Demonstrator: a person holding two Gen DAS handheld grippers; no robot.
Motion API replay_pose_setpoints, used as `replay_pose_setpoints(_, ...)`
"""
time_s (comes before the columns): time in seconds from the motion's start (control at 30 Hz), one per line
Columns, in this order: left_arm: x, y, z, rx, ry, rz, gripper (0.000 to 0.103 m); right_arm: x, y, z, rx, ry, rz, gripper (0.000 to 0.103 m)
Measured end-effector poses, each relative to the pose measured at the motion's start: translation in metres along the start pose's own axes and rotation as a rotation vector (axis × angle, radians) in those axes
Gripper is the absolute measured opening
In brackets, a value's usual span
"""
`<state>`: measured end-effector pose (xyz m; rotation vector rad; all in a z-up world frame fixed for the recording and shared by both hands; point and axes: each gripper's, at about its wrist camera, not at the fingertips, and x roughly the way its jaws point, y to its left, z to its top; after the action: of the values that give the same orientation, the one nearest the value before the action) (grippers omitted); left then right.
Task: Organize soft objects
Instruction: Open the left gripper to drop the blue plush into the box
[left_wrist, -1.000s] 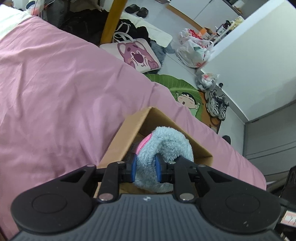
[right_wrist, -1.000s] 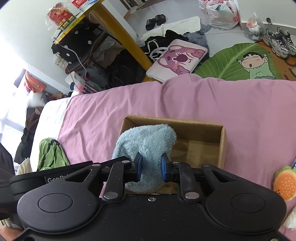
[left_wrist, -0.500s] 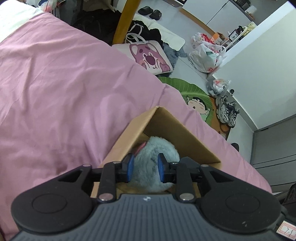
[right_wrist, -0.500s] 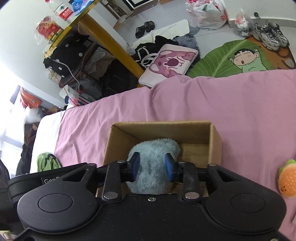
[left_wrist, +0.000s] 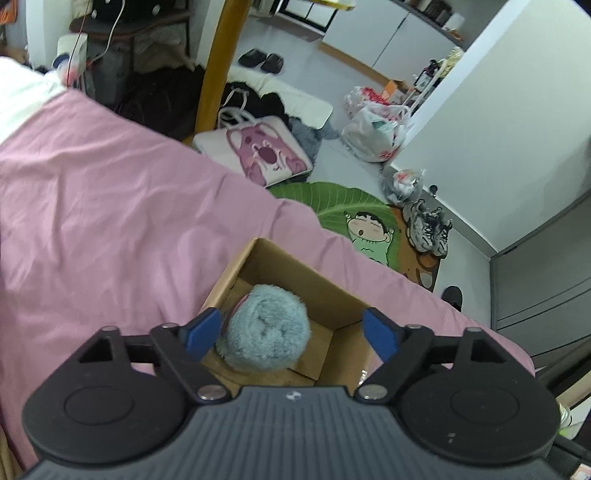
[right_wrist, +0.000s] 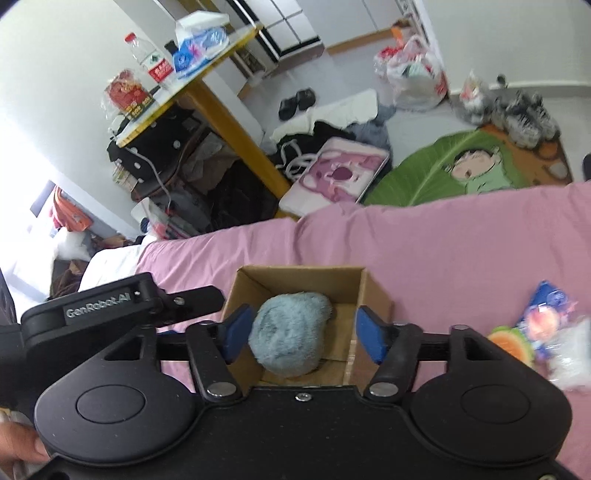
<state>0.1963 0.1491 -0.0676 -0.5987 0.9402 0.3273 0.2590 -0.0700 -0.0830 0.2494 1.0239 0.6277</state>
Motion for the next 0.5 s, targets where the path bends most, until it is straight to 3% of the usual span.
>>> replay_pose_setpoints(0.2,-0.016,-0.016,-0.01,0.058,0.004,-0.035,0.086,-0.03,-0.013,-0.004,-0.022,-0.072,0.011,0.09)
replay_pose_setpoints(0.5,-0.033,-0.044,-0.033,0.148,0.009,-0.064,0.086,-0.073,-0.037,-0.012,-0.053,-0.089,-0.048,0.103)
